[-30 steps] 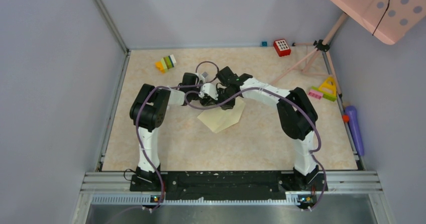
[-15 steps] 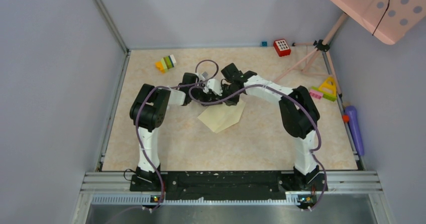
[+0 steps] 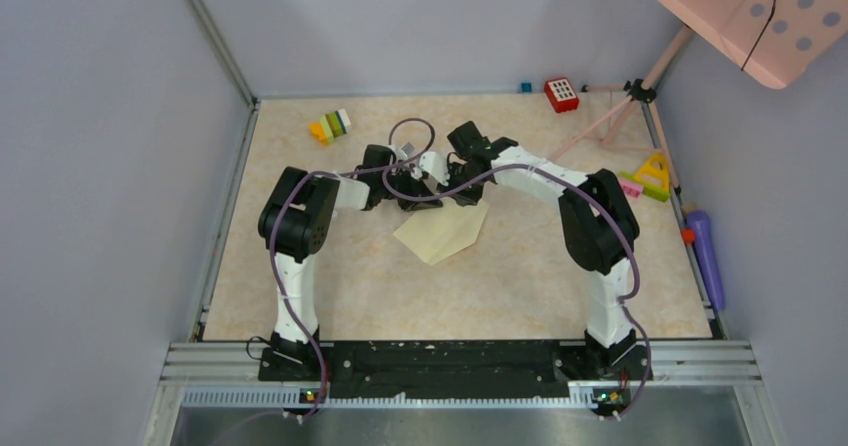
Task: Place the letter into the envelope and seal it
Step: Paint the envelope at the center of the board.
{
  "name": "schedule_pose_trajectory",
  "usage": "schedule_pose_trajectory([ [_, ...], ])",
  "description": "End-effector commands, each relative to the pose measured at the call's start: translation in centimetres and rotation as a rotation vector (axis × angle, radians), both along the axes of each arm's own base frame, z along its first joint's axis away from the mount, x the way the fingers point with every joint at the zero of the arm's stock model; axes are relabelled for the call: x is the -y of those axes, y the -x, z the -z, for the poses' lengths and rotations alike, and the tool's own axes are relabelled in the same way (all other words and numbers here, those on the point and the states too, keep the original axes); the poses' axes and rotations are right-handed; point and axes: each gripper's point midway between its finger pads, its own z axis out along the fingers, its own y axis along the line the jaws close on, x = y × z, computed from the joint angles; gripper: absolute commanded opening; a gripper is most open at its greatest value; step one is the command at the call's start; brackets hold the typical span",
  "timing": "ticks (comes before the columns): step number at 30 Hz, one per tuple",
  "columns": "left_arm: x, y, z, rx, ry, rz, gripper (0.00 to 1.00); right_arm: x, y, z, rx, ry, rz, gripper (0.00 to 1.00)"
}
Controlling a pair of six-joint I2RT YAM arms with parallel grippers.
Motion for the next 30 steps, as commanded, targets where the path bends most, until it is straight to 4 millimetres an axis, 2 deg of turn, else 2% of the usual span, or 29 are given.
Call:
schedule_pose_trajectory([
  [1, -1.6, 0.8, 3.6, -0.038, -0.137, -0.043, 0.00, -2.0, 0.4, -3.8, 0.052, -0.078, -0.043, 0.00],
  [8, -1.6, 0.8, 3.5, -0.036, -0.137, -0.043, 0.00, -4.5, 2.7, -3.7, 0.043, -0.084, -0.114, 0.00],
  [15, -1.6, 0.8, 3.5, -0.035, -0.135, -0.041, 0.00, -5.8, 4.1, -3.4, 0.025, -0.089, -0.151, 0.00],
  [25, -1.6, 0.8, 3.6, -0.037, -0.136, -0.041, 0.00, -7.6, 3.9, -4.4, 0.052, -0.135, -0.151, 0.00],
  [30, -1.6, 0.9, 3.6, -0.035, -0.135, -0.040, 0.00, -8.0, 4.0, -3.7, 0.042, -0.120, -0.162, 0.00],
])
